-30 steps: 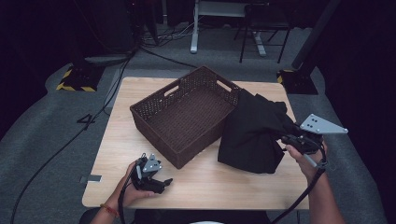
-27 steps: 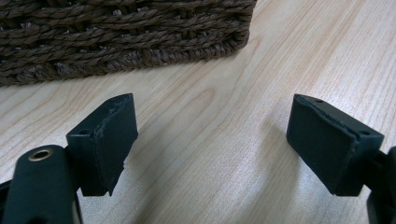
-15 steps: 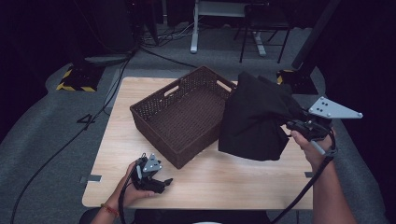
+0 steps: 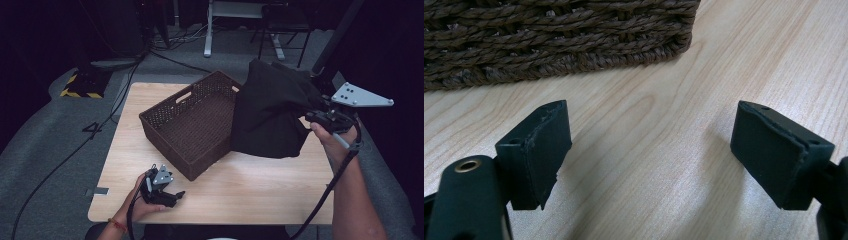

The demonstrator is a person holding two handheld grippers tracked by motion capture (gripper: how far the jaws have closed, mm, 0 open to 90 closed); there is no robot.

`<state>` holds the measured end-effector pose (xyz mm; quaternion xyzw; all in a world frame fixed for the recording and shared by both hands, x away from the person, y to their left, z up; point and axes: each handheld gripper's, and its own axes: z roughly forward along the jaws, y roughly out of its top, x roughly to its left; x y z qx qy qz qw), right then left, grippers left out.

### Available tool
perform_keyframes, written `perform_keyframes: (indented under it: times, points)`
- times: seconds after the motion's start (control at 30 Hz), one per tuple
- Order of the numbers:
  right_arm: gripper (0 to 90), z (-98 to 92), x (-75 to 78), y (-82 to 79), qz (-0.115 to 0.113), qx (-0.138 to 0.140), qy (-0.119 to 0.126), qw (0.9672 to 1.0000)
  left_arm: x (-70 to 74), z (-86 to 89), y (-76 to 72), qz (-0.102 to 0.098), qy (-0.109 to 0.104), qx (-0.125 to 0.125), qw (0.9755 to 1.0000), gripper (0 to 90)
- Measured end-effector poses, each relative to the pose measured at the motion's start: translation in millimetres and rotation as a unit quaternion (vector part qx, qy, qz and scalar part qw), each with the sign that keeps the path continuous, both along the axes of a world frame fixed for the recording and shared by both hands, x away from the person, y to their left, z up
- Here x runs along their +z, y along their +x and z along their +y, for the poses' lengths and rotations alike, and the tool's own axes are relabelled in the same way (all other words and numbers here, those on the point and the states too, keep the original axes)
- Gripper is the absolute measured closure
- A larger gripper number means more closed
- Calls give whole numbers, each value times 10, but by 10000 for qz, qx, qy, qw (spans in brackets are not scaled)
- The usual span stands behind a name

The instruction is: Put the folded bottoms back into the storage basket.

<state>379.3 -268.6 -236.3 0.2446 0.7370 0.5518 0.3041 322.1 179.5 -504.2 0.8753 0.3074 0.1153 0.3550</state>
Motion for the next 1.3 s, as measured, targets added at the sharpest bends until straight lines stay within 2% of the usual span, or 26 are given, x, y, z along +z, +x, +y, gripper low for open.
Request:
perform_keyframes:
  times: [0.27,0.4,0.6,1.03,1.3]
  points:
    - [754,234,136,172,23,67,-139,9999,0,0,0,2,-2,0,10000,168]
    - [754,345,200,268,39,98,-75,9999,0,1,-1,0,3,-6,10000,168]
    - [754,533,231,400,72,130,-112,9998,0,1,-4,0,2,-10,10000,168]
    - [753,959,123,696,286,231,-209,9991,0,1,-6,1,1,0,10000,168]
    - [753,1322,-19,899,463,298,-346,9979,0,4,-10,3,6,-24,10000,168]
